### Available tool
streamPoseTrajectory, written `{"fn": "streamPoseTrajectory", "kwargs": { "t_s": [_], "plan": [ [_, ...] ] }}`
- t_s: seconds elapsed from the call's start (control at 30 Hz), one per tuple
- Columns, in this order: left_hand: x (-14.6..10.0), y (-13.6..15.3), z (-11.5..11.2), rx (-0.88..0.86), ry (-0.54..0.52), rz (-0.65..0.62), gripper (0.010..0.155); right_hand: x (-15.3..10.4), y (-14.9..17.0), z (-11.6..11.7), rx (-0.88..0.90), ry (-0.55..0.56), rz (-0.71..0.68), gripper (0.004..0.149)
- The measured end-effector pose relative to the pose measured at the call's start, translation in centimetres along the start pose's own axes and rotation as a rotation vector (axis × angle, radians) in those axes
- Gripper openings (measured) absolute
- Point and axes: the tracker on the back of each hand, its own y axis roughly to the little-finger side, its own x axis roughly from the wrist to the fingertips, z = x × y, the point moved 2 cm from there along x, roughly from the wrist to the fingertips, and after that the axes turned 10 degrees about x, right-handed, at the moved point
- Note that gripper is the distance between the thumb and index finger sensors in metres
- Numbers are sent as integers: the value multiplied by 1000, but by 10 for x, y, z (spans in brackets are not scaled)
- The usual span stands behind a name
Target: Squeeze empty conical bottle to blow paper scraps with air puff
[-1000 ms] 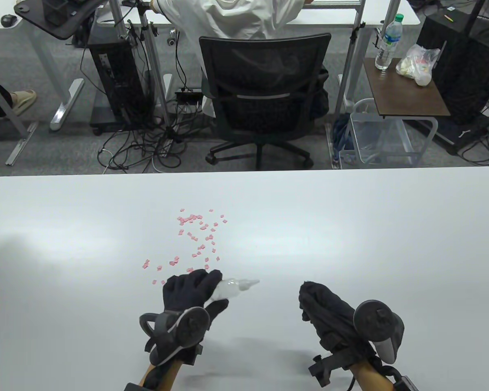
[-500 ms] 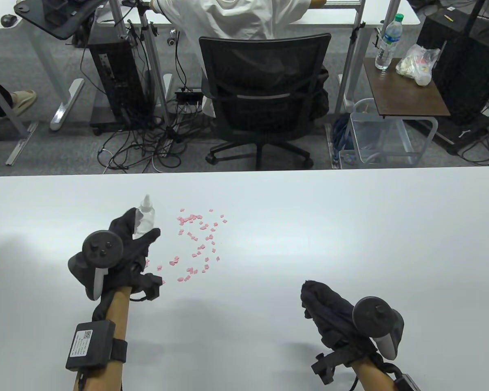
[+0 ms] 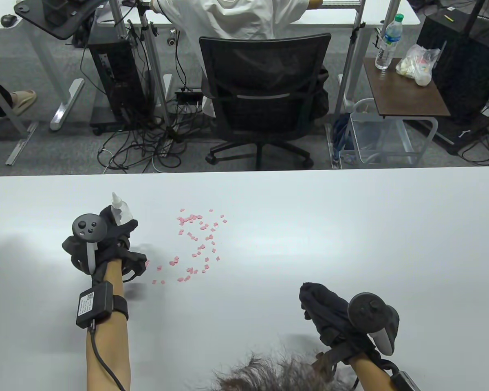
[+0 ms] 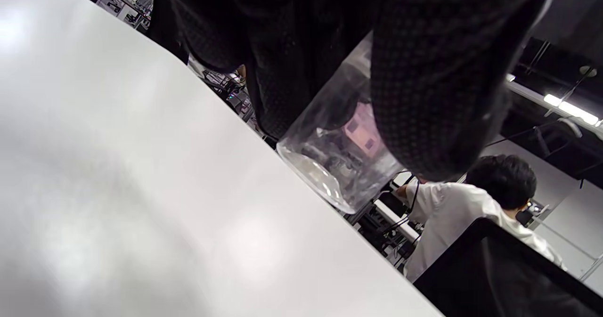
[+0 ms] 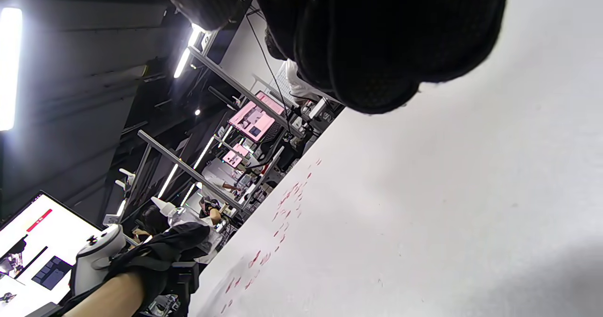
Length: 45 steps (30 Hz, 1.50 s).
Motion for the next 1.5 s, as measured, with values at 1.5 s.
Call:
{"fn": "streamPoseTrajectory", "kwargs": {
  "t_s": [1.5],
  "plan": [
    [-48,18,27,331,168,-55,91,0,-11,-17,42,59,-24,42]
  ]
}}
